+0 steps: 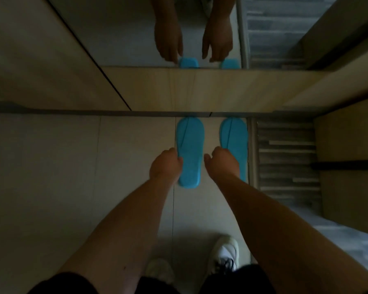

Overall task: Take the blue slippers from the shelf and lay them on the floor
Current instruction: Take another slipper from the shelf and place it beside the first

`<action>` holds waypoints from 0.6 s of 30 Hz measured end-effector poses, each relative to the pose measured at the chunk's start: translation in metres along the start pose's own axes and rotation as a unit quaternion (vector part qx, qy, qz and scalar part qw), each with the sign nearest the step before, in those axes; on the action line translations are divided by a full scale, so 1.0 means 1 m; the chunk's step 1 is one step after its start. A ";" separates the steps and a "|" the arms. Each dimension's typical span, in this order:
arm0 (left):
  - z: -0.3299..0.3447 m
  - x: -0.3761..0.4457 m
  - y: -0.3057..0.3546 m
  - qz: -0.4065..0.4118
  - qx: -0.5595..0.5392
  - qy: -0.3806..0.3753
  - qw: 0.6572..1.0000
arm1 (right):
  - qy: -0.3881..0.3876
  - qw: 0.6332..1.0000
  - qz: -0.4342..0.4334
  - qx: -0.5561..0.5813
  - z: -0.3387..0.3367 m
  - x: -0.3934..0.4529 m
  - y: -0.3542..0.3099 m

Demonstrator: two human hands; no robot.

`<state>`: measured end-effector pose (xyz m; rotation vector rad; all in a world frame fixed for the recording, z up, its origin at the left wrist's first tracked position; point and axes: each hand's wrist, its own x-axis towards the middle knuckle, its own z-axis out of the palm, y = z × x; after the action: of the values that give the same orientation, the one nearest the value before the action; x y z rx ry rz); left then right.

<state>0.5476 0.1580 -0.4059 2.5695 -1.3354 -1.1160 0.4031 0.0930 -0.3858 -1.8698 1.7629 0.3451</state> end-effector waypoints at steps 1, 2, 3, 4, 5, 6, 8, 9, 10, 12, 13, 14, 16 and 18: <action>-0.017 -0.021 0.008 0.019 0.029 0.002 0.999 | 0.011 1.000 -0.016 -0.003 -0.018 -0.019 -0.002; -0.035 -0.042 0.016 0.042 0.064 0.006 0.997 | 0.024 0.999 -0.035 -0.010 -0.037 -0.039 -0.004; -0.053 -0.063 0.024 0.067 0.101 0.015 0.993 | 0.036 0.998 -0.056 -0.019 -0.055 -0.057 -0.005; -0.072 -0.083 0.031 0.092 0.135 0.029 0.986 | 0.049 0.995 -0.077 -0.030 -0.075 -0.076 -0.006; -0.090 -0.103 0.038 0.116 0.164 0.045 0.978 | 0.060 0.993 -0.095 -0.044 -0.094 -0.094 -0.007; -0.107 -0.121 0.044 0.138 0.186 0.062 0.971 | 0.068 0.990 -0.104 -0.059 -0.113 -0.111 -0.007; -0.142 -0.156 0.060 0.173 0.200 0.089 0.960 | 0.076 0.987 -0.109 -0.086 -0.151 -0.144 -0.006; -0.160 -0.172 0.069 0.184 0.203 0.094 0.957 | 0.082 0.986 -0.111 -0.099 -0.170 -0.159 -0.005; -0.174 -0.186 0.076 0.193 0.208 0.095 0.954 | 0.088 0.983 -0.115 -0.110 -0.185 -0.172 -0.004; -0.202 -0.212 0.093 0.213 0.225 0.095 0.946 | 0.102 0.981 -0.113 -0.117 -0.217 -0.199 -0.002; -0.213 -0.225 0.101 0.221 0.229 0.095 0.943 | 0.106 0.982 -0.109 -0.115 -0.232 -0.212 0.000; -0.222 -0.237 0.109 0.225 0.230 0.096 0.942 | 0.107 0.982 -0.102 -0.114 -0.244 -0.225 0.003; -0.234 -0.257 0.124 0.233 0.227 0.096 0.941 | 0.108 0.984 -0.086 -0.111 -0.261 -0.247 0.012; -0.238 -0.273 0.140 0.250 0.231 0.088 0.936 | 0.107 0.986 -0.068 -0.106 -0.272 -0.266 0.024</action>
<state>0.4941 0.2025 -0.0240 2.2764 -2.2373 -0.5153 0.3019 0.1686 -0.0260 -2.2375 1.7810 0.2988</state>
